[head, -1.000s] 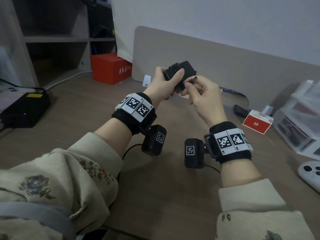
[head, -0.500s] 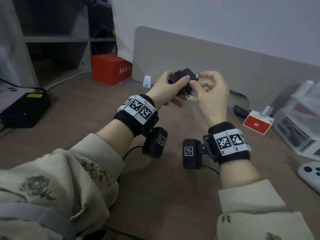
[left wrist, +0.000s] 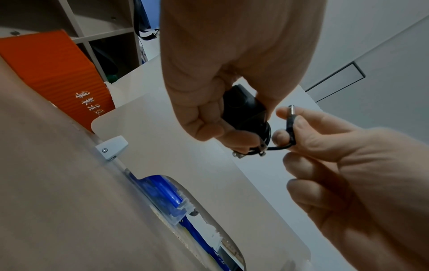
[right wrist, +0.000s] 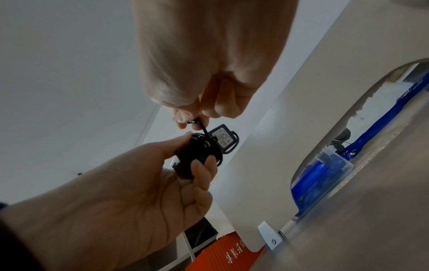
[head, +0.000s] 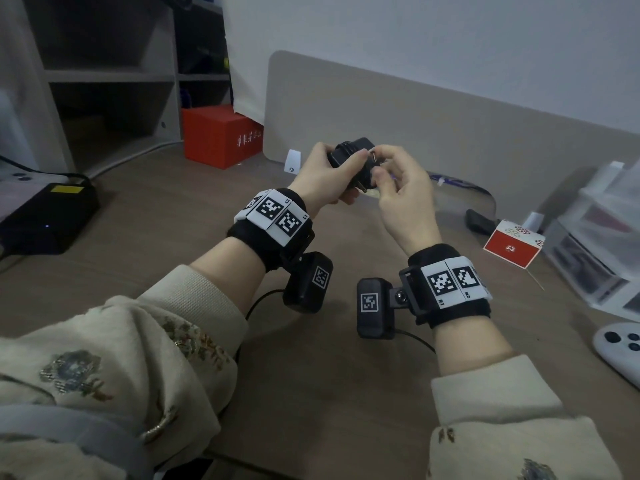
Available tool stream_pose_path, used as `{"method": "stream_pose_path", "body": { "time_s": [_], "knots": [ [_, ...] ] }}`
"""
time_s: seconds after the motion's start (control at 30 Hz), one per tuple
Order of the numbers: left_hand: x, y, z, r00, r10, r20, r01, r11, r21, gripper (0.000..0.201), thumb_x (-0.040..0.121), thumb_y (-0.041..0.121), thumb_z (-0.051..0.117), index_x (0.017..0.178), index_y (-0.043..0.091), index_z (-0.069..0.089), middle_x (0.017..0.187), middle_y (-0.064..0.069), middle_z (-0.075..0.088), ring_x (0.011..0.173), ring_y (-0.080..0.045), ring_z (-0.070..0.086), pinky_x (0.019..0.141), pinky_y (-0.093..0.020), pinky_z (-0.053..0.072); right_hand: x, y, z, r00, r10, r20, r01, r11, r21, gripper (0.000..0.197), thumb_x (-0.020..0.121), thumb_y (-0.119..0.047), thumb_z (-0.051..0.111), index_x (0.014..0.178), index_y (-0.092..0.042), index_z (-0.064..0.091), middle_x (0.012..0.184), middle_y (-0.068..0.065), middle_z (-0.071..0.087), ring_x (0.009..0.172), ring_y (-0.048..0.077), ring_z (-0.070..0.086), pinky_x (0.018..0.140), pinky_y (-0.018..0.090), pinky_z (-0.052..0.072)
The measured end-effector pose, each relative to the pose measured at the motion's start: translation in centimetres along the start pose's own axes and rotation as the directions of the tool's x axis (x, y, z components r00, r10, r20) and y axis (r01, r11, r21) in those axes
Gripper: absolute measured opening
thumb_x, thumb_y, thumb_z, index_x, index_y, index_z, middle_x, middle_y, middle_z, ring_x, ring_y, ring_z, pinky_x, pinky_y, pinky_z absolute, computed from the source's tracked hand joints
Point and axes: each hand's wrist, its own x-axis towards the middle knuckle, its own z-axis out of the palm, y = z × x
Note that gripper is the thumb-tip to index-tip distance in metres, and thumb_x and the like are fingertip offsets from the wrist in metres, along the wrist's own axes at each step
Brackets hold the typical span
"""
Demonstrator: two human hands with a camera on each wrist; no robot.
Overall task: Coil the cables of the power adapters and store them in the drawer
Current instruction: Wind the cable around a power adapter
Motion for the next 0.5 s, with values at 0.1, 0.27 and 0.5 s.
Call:
{"method": "stream_pose_path", "body": {
  "time_s": [0.1, 0.27, 0.5],
  "knots": [
    [-0.2, 0.1, 0.1, 1.0, 0.019, -0.001, -0.019, 1.0, 0.001, 0.04, 0.096, 0.039, 0.06, 0.117, 0.009, 0.043, 0.079, -0.005, 0.065, 0.045, -0.005, 0.057, 0.041, -0.017, 0.039, 0.1, -0.1, 0.1, 1.0, 0.016, -0.013, -0.016, 1.0, 0.003, 0.027, 0.095, -0.005, 0.047, 0.106, -0.024, 0.061, 0.076, -0.014, 0.057, 0.075, 0.007, 0.057, 0.075, 0.025, 0.049],
    [-0.7, 0.3, 0.5, 0.995, 0.092, 0.042, -0.093, 0.996, 0.017, 0.04, 0.098, 0.028, 0.058, 0.132, 0.016, 0.042, 0.092, -0.001, 0.06, 0.05, -0.008, 0.06, 0.04, -0.021, 0.039, 0.5, 0.2, -0.3, 0.983, 0.106, -0.147, -0.1, 0.994, 0.046, 0.028, 0.095, -0.008, 0.054, 0.118, -0.012, 0.069, 0.096, -0.012, 0.068, 0.09, 0.009, 0.066, 0.09, 0.031, 0.054],
    [-1.4, 0.5, 0.8, 0.986, 0.104, 0.133, -0.112, 0.992, 0.052, 0.025, 0.1, 0.025, 0.052, 0.124, 0.02, 0.046, 0.081, 0.0, 0.064, 0.054, -0.008, 0.059, 0.041, -0.017, 0.036, 0.5, 0.9, -0.4, 0.954, 0.216, -0.208, -0.198, 0.975, 0.1, 0.022, 0.089, -0.012, 0.065, 0.108, -0.014, 0.074, 0.093, -0.005, 0.073, 0.091, 0.01, 0.069, 0.09, 0.031, 0.054]
  ]
}}
